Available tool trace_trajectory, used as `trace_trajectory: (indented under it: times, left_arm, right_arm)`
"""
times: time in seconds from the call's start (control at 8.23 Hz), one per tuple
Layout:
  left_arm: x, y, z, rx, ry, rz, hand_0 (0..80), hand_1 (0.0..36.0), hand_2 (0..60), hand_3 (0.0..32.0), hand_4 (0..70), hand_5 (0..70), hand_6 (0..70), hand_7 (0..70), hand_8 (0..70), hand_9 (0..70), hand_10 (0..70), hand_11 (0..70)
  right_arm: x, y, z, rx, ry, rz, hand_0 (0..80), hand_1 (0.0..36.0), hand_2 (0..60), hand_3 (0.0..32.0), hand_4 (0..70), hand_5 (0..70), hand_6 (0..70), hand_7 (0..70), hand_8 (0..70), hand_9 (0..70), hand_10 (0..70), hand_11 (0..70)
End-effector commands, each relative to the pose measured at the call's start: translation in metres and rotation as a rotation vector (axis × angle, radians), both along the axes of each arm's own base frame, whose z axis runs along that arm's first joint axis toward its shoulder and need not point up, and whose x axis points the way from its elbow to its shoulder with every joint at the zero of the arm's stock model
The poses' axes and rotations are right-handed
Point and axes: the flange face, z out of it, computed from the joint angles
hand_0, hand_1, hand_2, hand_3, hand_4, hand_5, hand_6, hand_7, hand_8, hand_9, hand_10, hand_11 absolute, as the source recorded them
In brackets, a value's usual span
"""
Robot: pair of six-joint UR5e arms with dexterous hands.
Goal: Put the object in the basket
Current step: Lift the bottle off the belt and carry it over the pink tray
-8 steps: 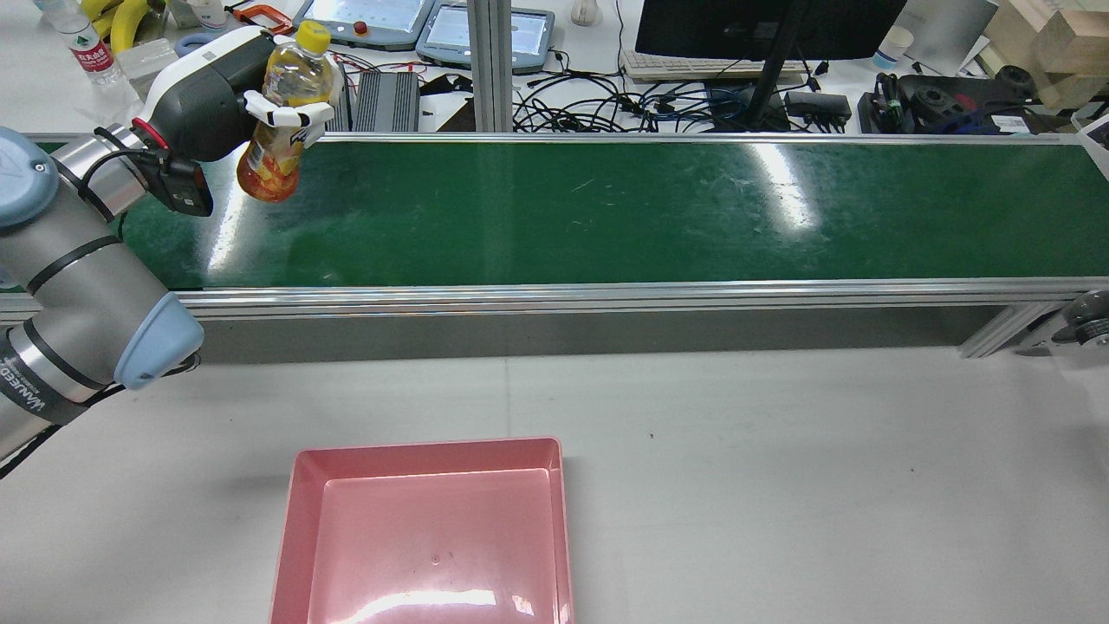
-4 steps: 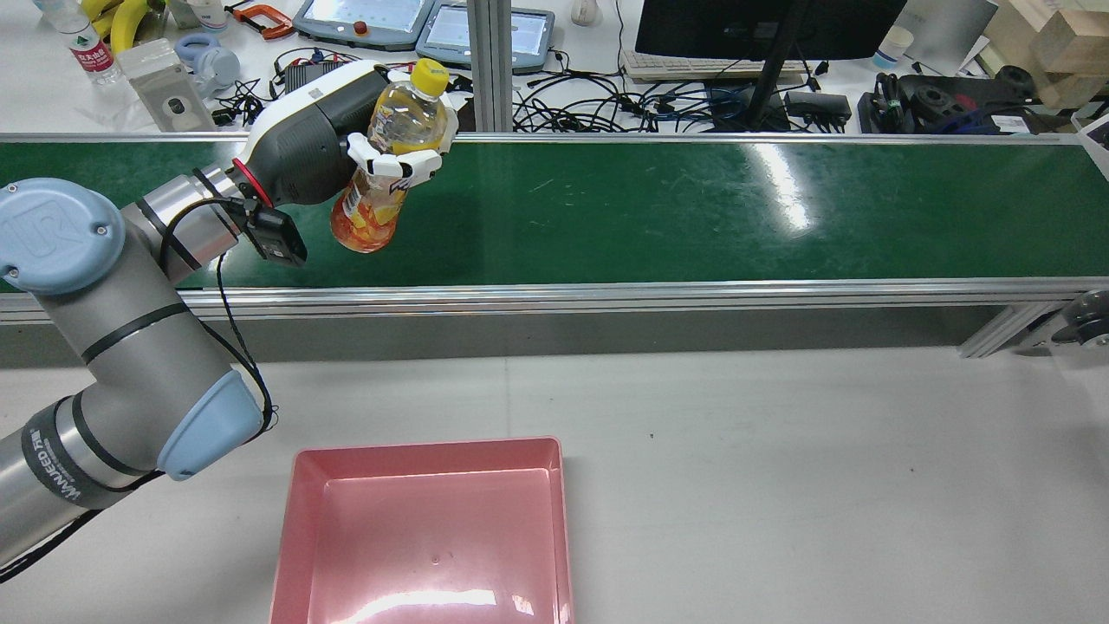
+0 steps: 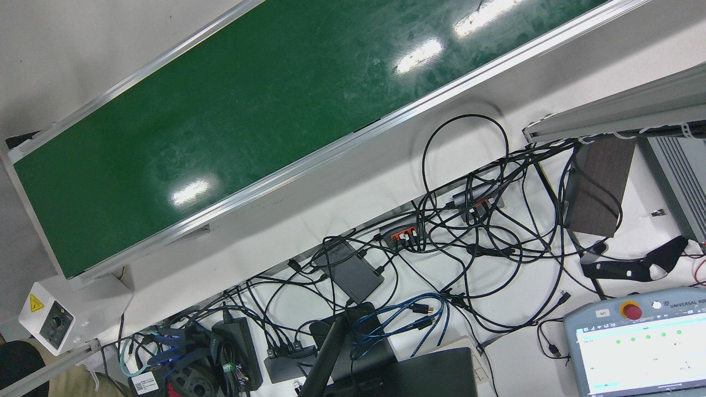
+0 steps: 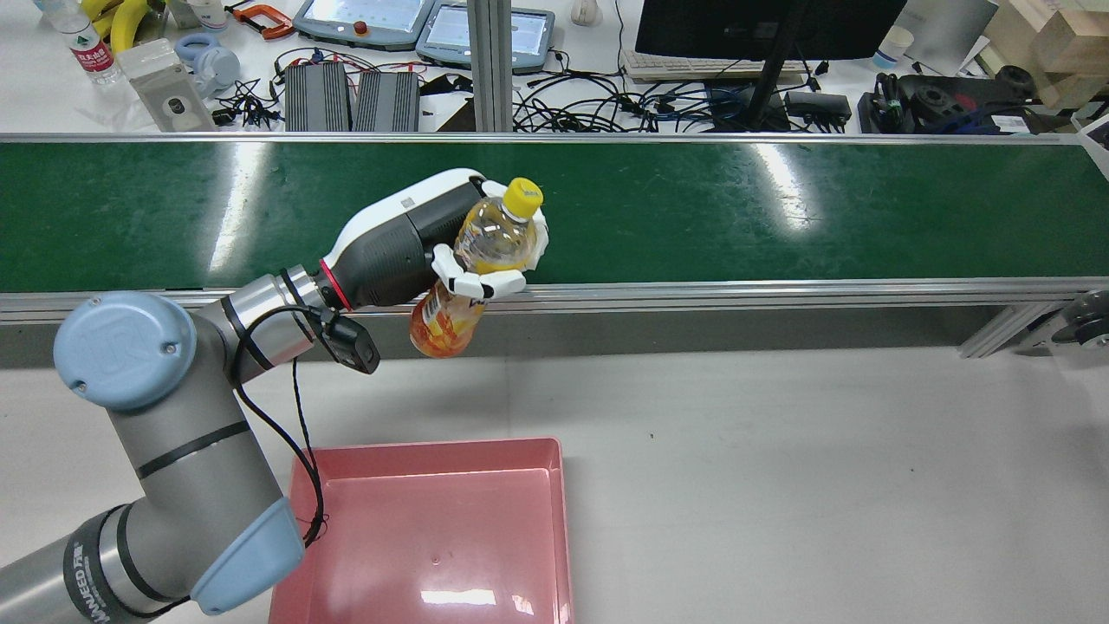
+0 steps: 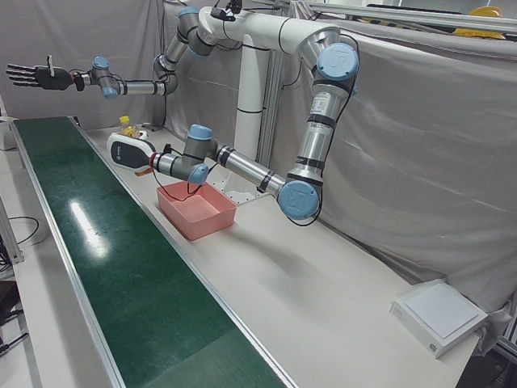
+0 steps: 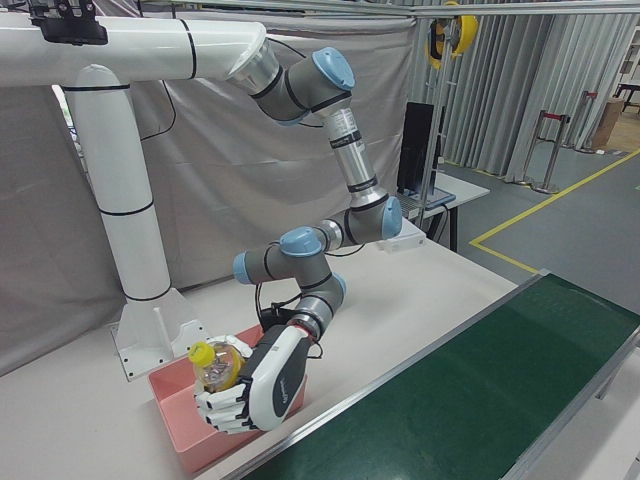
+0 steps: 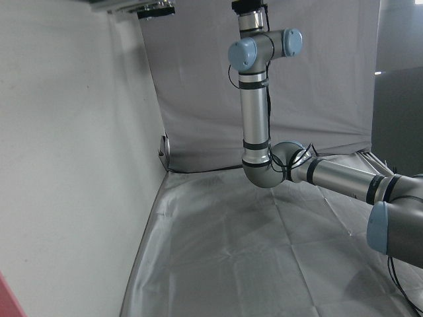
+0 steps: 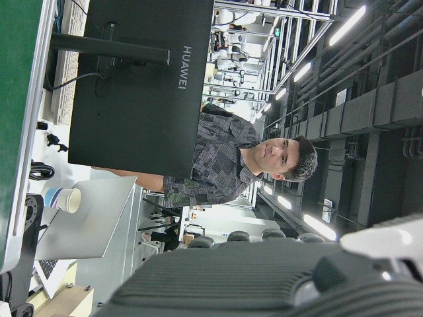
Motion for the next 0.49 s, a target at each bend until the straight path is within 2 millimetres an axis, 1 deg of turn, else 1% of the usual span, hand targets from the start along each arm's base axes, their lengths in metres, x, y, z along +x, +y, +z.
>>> trace_trajectory:
  times: [0.0,0.12,0.24,0.36]
  left_arm:
    - [0.049,0.057,0.043,0.034,-0.019,0.084,47.6,13.4,60.0,0.0,70.0,70.0,70.0,70.0,65.5,70.0,66.9,70.0]
    - [0.052,0.066,0.069,0.035,-0.031,0.093,47.9,13.3,60.0,0.0,70.0,70.0,70.0,70.0,64.3,70.0,65.5,70.0]
    - [0.053,0.073,0.083,0.046,-0.023,0.101,48.1,12.1,53.5,0.0,70.0,70.0,65.2,70.0,59.4,70.0,61.7,70.0]
    - [0.053,0.078,0.096,0.049,-0.022,0.109,47.4,9.7,35.0,0.0,64.1,60.9,46.4,69.8,46.3,65.1,52.2,70.0]
  right_arm:
    - [0.000,0.001,0.001,-0.002,0.000,-0.001,0.0,0.0,0.0,0.0,0.0,0.0,0.0,0.0,0.0,0.0,0.0,0.0]
    - [0.000,0.001,0.001,-0.002,0.000,-0.001,0.0,0.0,0.0,0.0,0.0,0.0,0.0,0.0,0.0,0.0,0.0,0.0]
    - [0.000,0.001,0.001,-0.002,0.000,-0.001,0.0,0.0,0.0,0.0,0.0,0.0,0.0,0.0,0.0,0.0,0.0,0.0]
    - [0.000,0.000,0.000,-0.001,0.000,-0.001,0.0,0.0,0.0,0.0,0.0,0.0,0.0,0.0,0.0,0.0,0.0,0.0]
